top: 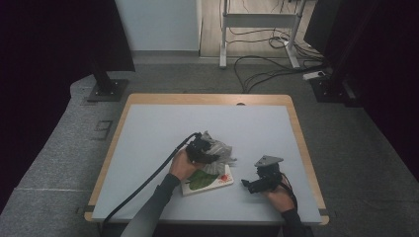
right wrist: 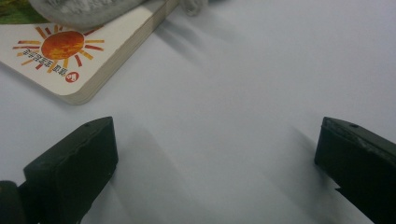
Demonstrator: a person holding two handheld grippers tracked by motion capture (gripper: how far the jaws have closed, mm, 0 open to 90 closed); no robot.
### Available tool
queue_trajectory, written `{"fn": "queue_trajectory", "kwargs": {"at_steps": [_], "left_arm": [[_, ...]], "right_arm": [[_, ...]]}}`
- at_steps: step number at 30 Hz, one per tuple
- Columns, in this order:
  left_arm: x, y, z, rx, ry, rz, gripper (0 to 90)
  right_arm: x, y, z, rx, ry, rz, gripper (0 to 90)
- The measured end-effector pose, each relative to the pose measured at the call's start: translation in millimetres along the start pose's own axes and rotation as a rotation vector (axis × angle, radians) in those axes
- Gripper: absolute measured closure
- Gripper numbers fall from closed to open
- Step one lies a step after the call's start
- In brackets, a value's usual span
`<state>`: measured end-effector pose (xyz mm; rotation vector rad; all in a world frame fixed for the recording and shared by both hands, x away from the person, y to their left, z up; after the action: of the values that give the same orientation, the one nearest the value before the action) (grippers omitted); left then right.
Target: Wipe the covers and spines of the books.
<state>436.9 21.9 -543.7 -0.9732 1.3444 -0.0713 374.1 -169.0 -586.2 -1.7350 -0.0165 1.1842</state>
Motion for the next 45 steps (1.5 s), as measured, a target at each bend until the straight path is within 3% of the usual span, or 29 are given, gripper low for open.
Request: {"fn": "queue_trajectory", "kwargs": {"at_steps": [11,21,23,32,45], "left_arm": [[6.8,-5.2,-10.4,0.025,0.014,0.007,64.0],[8.4,-2.4,-33.8,0.060,0.079,0.010,63.9],[8.3,-1.9,-36.5,0.069,0.077,0.010,63.9],[2.8,3.3,-32.8,0.096,0.056,0.031,64.0],[-16.4,24.0,-21.7,0.068,0.047,0.034,63.9]], "right_arm": [[0.0,0.0,0.0,0.000,0.000,0.000,0.0],[0.0,0.0,0.2,0.000,-0.001,0.000,0.0],[0.0,0.0,0.2,0.001,-0.001,0.000,0.0],[0.0,0.0,0.2,0.000,-0.001,0.000,0.0],[0.0,0.0,0.2,0.001,0.000,0.000,0.0]]}}
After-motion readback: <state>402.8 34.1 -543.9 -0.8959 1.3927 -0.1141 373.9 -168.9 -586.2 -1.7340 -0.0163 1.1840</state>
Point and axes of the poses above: each handheld gripper's, and its own axes: x roughly forward along the jaws, y roughly out of its underside, z roughly to its left, the point moved 7 cm from there along x, roughly forward along the jaws, and after that the axes turned 3 degrees about -x, right-handed, at the moved point
